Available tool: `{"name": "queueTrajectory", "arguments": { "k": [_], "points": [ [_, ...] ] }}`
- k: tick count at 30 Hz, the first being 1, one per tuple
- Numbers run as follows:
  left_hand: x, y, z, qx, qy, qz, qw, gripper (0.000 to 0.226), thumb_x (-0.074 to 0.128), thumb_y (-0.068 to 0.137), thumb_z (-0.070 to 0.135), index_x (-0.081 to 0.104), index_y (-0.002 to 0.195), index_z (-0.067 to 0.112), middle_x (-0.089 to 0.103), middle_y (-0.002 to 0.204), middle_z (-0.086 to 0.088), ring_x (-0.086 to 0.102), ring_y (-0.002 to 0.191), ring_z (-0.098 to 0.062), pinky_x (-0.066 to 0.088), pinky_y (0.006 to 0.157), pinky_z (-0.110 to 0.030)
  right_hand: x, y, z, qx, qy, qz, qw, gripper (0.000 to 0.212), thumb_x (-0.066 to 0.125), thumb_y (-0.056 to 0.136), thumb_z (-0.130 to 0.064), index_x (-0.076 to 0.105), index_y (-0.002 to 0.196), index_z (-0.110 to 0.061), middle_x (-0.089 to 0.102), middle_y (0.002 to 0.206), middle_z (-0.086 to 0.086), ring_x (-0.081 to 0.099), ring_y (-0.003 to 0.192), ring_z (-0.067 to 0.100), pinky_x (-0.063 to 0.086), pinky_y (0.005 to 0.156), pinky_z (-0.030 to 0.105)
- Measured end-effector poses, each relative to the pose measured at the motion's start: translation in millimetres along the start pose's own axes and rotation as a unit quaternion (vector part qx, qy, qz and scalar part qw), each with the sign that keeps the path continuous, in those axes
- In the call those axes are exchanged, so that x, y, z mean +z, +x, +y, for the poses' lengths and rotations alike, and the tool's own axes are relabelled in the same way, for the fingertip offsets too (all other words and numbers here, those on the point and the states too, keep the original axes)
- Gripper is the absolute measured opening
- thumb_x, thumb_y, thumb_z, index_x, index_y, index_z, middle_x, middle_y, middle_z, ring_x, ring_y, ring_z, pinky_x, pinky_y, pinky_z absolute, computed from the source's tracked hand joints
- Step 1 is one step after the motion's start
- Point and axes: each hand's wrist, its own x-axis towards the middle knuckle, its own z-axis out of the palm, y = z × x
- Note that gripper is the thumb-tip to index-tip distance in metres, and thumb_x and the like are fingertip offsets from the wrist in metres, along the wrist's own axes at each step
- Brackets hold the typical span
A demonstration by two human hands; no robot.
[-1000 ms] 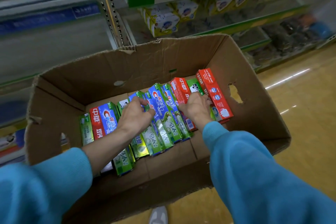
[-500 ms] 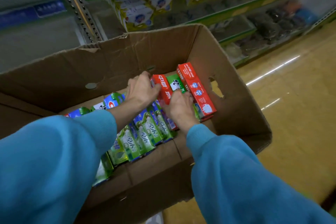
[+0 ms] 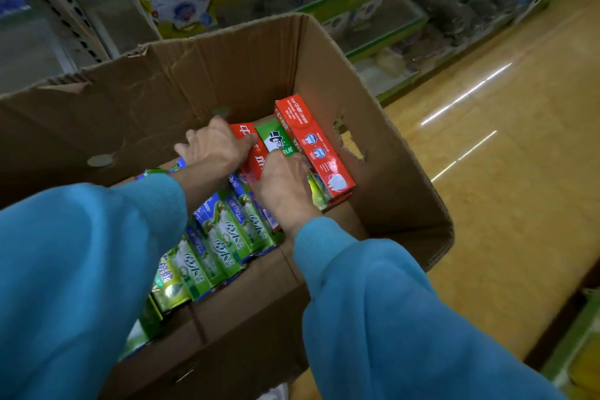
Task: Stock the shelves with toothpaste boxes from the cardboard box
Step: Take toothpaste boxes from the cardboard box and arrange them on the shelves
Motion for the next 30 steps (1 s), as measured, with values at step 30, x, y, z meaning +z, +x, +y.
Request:
{"name": "queueTrajectory", "arguments": {
  "k": [30],
  "points": [
    [-222.2,-110.4,-179.2,0.020,-0.587,0.292,0.755,0.020,0.061,0.082,0.029,0.060,0.102,0.033,0.067,0.097,0.002,0.070,0.100,-0.025,0.055,0.095,-0.054,-37.4,-111.3,-152.2,-0.115,0.369,-0.068,0.920,0.027,0.065,0.094,-0.012,0.059,0.116,0.002,0.070,0.100,0.019,0.070,0.080,0.023,0.060,0.061,0.027]
  ]
}}
